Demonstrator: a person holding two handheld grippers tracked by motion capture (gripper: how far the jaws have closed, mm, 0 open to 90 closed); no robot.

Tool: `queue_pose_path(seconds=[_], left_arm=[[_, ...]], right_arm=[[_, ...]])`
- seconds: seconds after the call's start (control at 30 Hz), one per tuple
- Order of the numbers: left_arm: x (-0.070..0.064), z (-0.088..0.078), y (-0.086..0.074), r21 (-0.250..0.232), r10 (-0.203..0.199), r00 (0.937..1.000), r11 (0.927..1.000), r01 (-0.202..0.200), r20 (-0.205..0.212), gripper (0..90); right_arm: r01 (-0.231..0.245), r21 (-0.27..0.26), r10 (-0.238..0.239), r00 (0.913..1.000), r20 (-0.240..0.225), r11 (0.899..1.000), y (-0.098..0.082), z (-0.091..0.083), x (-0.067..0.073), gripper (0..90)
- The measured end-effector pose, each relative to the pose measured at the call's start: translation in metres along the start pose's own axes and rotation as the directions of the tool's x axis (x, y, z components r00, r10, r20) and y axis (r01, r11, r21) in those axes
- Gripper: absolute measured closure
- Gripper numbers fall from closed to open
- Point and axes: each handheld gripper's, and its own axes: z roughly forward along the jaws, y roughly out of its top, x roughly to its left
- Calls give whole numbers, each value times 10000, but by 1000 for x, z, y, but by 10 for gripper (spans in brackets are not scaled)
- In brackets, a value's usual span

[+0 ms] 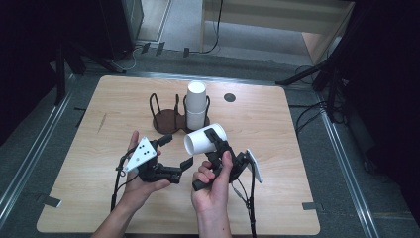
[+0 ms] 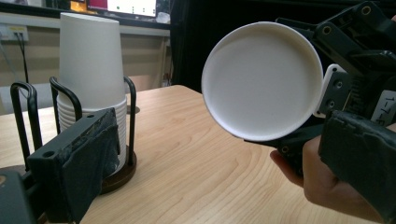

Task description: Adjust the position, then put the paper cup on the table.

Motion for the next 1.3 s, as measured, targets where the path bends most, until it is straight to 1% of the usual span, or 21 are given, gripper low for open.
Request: queue_pose_path(seconds=[0.1,0.17,0.23,0.3,0.43,0.5,0.6,0.63,0.7,0.77,0.8,0.87,0.9,1.0,1.03,1.07,1.1,1.13,1.2,1.27,1.3], left_arm=[[2,-2,1,100,-195,9998,9998,194,61,0],[4,-3,2,209,-303,9995,9993,302,52,0],[5,-4,3,273,-389,9992,9989,388,35,0],[5,-4,4,362,-437,9990,9984,436,9,0],[6,-5,4,490,-447,9990,9978,446,8,0],[6,-5,5,532,-484,9988,9974,483,16,0],[6,-6,5,614,-519,9987,9968,518,-1,0],[6,-6,6,663,-555,9985,9963,553,16,0],[6,-7,6,744,-648,9979,9952,641,66,0],[7,-7,6,783,-718,9974,9944,710,81,0],[7,-7,6,804,-744,9972,9940,737,64,0],[7,-7,7,837,-756,9971,9937,748,61,0],[8,-7,7,885,-742,9972,9934,735,49,0],[8,-7,7,922,-774,9970,9928,766,44,0],[7,-7,7,917,-774,9970,9928,767,40,0],[7,-7,7,918,-764,9971,9929,758,25,0],[8,-7,7,929,-768,9970,9927,763,24,0],[8,-7,7,944,-766,9971,9926,761,18,0],[8,-7,7,959,-769,9970,9924,766,2,0],[8,-7,7,960,-780,9970,9923,777,-1,0],[8,-7,7,967,-783,9969,9922,781,-12,0]], right_arm=[[565,-210,-561,9983,183,9982,1,-3,6,288],[1049,-449,-1039,9943,225,9935,1,-6,10,289],[1435,-524,-1421,9894,290,9883,2,-7,13,289],[1623,-586,-1606,9865,329,9850,3,-9,16,290],[2145,-748,-2118,9764,420,9739,4,-10,20,291],[2235,-780,-2205,9743,457,9716,5,-10,21,292],[2632,-900,-2587,9642,591,9605,4,-11,24,294],[2895,-960,-2838,9564,687,9523,4,-12,25,294],[3180,-1019,-3098,9467,882,9426,4,-13,26,296],[3397,-1058,-3292,9384,1051,9345,4,-13,26,296],[3444,-1061,-3332,9363,1107,9328,3,-14,27,297],[3695,-1128,-3563,9264,1214,9224,3,-14,27,298],[3920,-1213,-3768,9170,1306,9119,3,-14,28,298],[4444,-1306,-4224,8911,1659,8862,1,-15,30,299],[4526,-1350,-4286,8866,1743,8814,0,-16,30,299],[4673,-1399,-4418,8790,1793,8729,0,-16,31,300],[4726,-1391,-4460,8757,1850,8702,-1,-16,31,300],[4929,-1439,-4646,8646,1913,8581,-1,-16,32,301],[5158,-1500,-4845,8511,2023,8435,-1,-17,32,302],[5344,-1550,-5005,8395,2113,8309,-1,-17,33,302],[5405,-1552,-5058,8355,2147,8269,-1,-17,34,302]])
